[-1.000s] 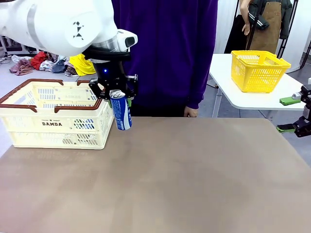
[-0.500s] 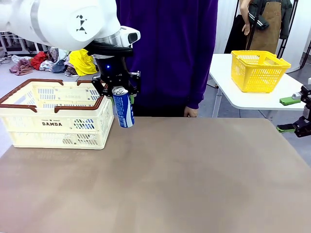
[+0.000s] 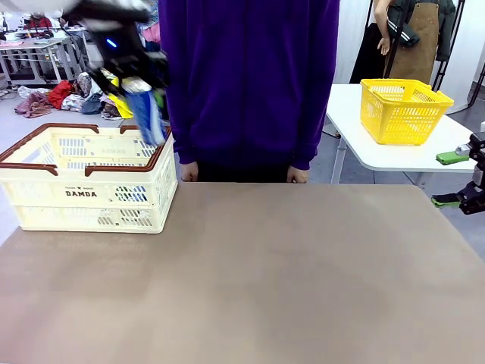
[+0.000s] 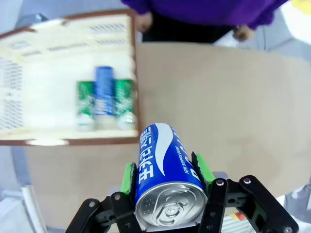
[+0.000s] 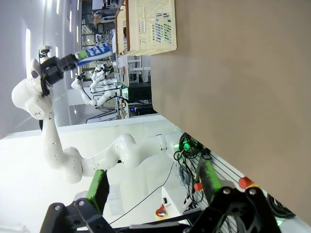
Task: Place the drinks into the Shopping basket.
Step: Pick up one drink and place it into the Shopping basket.
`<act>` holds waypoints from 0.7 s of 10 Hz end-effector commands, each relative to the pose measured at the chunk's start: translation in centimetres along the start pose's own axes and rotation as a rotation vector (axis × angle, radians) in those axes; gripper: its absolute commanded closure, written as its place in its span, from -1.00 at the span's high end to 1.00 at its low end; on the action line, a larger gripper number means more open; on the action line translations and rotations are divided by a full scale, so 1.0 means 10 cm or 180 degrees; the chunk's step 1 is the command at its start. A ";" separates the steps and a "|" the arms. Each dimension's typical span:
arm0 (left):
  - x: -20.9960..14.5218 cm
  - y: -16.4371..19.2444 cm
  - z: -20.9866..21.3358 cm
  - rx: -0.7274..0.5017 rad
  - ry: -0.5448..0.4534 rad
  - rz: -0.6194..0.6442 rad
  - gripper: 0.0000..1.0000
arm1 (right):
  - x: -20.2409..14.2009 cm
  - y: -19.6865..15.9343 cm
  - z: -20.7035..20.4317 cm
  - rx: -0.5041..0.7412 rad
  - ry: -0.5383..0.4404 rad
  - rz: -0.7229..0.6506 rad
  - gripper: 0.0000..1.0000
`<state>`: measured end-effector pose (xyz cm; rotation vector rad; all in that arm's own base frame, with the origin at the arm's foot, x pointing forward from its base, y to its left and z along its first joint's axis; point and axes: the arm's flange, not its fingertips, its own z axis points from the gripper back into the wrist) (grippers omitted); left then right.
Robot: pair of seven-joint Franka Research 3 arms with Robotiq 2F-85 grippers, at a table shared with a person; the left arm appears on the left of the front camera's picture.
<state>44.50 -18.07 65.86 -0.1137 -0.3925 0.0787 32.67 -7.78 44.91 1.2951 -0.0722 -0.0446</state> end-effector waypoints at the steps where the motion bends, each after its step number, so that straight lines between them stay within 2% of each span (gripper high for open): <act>1: 0.51 0.50 0.16 0.0072 0.0056 -0.0146 -1.00 | 0.00 0.04 0.00 0.0036 -0.0003 -0.0033 1.00; 3: 0.91 1.21 0.13 0.0061 -0.0050 -0.0050 -1.00 | 0.00 0.04 0.00 0.0036 -0.0003 -0.0033 1.00; 5: 1.14 1.80 -0.22 0.0122 0.0013 0.0166 -1.00 | 0.00 0.04 0.00 0.0036 -0.0003 -0.0033 1.00; 7: 1.18 2.22 -0.75 0.0084 0.0077 0.0454 -1.00 | 0.00 0.04 0.00 0.0036 -0.0003 -0.0033 1.00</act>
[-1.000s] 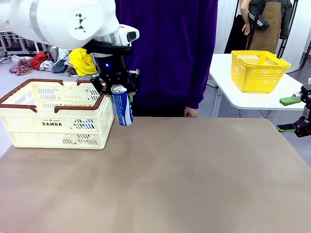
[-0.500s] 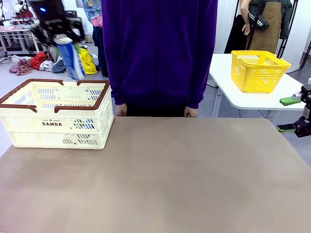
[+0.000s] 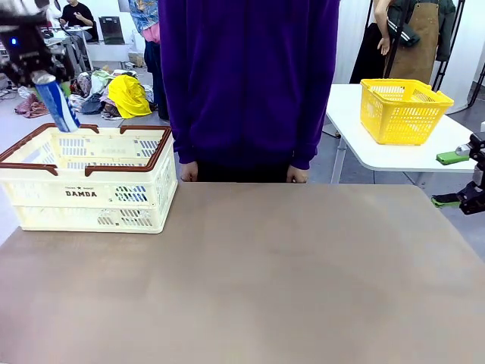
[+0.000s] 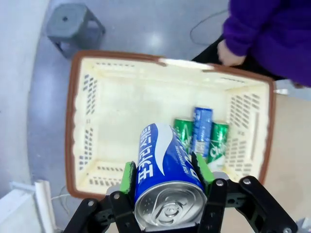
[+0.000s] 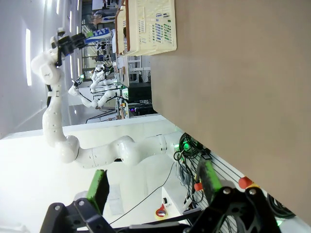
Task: Place the drinks into the Shopping basket.
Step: Pick up one drink and place it into the Shopping basket.
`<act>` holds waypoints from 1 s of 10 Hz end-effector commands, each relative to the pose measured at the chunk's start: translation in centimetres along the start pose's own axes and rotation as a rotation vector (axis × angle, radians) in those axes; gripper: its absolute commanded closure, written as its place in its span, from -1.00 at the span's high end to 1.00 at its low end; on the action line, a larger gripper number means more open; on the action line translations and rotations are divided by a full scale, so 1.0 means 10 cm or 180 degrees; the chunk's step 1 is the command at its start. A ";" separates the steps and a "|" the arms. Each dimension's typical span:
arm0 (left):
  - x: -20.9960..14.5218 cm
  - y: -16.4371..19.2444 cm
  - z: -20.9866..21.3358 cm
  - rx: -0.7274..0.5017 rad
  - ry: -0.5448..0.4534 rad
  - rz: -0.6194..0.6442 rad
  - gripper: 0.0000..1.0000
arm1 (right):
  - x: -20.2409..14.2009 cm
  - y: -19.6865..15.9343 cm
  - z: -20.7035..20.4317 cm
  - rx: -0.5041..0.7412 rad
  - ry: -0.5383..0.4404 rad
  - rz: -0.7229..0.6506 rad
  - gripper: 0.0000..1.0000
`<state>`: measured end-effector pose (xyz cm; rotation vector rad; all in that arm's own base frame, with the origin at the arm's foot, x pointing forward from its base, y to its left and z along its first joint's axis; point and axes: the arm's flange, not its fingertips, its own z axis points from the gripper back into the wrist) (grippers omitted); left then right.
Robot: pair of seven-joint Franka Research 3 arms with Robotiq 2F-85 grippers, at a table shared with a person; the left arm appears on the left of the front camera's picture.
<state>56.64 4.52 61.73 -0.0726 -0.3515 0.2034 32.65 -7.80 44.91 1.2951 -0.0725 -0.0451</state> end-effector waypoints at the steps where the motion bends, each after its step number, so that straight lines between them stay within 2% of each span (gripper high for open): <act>1: -0.02 0.08 -0.39 -0.0182 0.0119 0.0148 -1.00 | 0.00 0.04 0.00 0.0036 -0.0001 -0.0032 1.00; 4: -0.14 0.18 -1.09 -0.0293 0.0162 0.0309 -1.00 | 0.00 0.04 0.00 0.0036 -0.0001 -0.0032 1.00; 10: -0.41 0.05 -1.74 -0.0092 0.0673 0.0225 -1.00 | 0.00 0.04 0.00 0.0036 -0.0001 -0.0032 1.00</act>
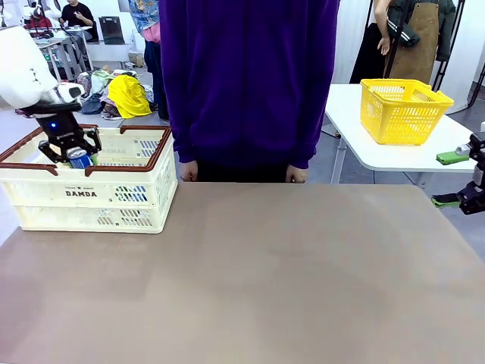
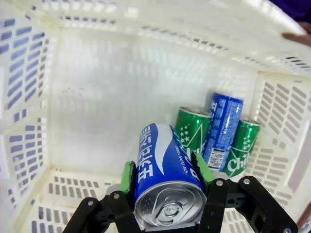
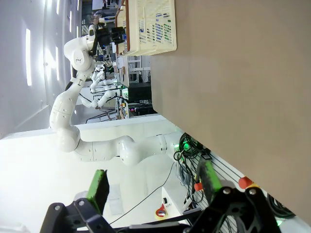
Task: Place the drinks into the Shopping basket.
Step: Pick up one drink and place it into the Shopping basket.
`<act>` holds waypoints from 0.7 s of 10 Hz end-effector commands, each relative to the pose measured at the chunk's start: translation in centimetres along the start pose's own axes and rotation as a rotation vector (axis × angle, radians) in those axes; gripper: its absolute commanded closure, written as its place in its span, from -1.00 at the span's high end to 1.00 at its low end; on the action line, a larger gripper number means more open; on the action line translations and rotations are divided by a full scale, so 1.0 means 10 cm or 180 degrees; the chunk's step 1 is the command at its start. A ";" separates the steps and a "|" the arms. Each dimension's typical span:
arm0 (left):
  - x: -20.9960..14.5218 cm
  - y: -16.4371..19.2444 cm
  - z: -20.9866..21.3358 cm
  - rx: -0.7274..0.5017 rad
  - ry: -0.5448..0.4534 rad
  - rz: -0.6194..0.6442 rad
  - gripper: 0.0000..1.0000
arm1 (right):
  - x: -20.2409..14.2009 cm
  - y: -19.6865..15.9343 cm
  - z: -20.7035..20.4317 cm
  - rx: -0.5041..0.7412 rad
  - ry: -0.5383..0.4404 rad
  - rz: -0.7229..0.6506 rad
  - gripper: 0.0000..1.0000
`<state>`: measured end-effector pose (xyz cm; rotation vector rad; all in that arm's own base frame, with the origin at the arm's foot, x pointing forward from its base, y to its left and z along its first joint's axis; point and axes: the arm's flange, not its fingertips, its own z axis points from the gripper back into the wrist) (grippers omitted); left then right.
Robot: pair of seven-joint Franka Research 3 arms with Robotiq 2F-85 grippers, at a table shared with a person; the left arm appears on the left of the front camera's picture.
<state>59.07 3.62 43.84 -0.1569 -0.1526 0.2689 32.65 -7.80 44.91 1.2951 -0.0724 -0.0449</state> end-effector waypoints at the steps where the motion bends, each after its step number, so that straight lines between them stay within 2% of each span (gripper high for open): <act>1: -0.06 -0.03 -0.05 0.0172 0.0046 -0.0054 -1.00 | 0.00 0.04 0.00 0.0036 -0.0002 -0.0033 1.00; 7: -0.10 -0.11 -0.25 0.0276 0.0073 -0.0084 -1.00 | 0.00 0.04 0.00 0.0036 -0.0002 -0.0033 1.00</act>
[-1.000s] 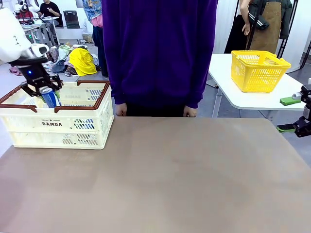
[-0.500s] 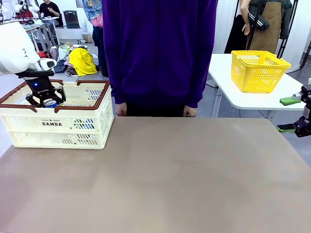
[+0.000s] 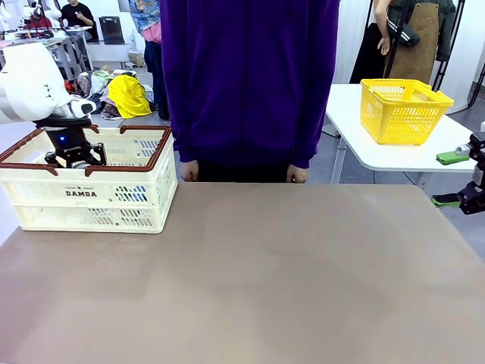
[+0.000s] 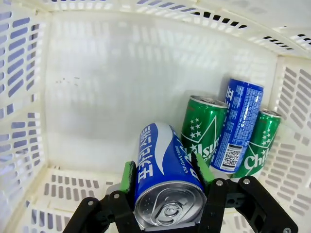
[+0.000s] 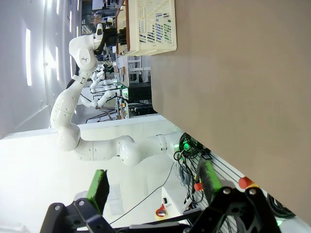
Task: Place the drinks into the Shopping basket.
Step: Pick up one drink and place it into the Shopping basket.
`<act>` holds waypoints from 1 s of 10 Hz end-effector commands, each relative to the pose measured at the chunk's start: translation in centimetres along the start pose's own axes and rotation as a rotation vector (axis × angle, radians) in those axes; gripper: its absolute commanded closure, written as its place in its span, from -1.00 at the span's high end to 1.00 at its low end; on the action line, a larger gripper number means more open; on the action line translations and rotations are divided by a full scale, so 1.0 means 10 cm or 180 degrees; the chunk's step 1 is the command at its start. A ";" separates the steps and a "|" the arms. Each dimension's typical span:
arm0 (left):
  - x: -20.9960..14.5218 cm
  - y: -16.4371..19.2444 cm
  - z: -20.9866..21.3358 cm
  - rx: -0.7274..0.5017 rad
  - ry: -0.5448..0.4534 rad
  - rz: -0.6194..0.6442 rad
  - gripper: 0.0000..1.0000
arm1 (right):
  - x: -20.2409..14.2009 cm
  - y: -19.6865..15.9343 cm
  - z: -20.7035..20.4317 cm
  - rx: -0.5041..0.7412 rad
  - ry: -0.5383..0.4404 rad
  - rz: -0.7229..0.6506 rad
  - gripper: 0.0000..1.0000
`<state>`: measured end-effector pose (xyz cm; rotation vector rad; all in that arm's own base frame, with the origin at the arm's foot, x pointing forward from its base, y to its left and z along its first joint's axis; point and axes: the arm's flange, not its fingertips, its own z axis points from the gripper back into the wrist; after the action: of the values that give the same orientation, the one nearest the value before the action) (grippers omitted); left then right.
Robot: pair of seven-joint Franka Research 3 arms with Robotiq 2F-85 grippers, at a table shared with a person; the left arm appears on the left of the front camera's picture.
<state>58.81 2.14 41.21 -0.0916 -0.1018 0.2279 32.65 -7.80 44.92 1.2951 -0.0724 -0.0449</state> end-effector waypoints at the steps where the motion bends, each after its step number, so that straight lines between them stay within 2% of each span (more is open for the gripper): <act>1: 0.00 -0.01 0.03 0.0072 -0.0055 0.0066 -1.00 | 0.00 0.04 0.00 0.0036 -0.0002 -0.0033 1.00; 2: 0.00 -0.02 0.03 0.0089 -0.0029 0.0066 -1.00 | 0.00 0.04 0.00 0.0036 -0.0002 -0.0033 1.00; 3: 0.00 -0.02 0.02 0.0093 -0.0005 0.0077 -0.12 | 0.00 0.04 0.00 0.0036 -0.0002 -0.0033 1.00; 4: 0.01 -0.03 0.02 0.0099 0.0017 0.0075 1.00 | 0.00 0.04 0.00 0.0036 -0.0002 -0.0033 1.00; 10: -0.06 -0.03 0.23 0.0027 -0.0145 0.0079 1.00 | 0.00 0.04 0.00 0.0036 -0.0002 -0.0033 1.00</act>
<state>58.66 2.05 42.71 -0.0832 -0.1244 0.2414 32.65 -7.80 44.91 1.2952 -0.0723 -0.0449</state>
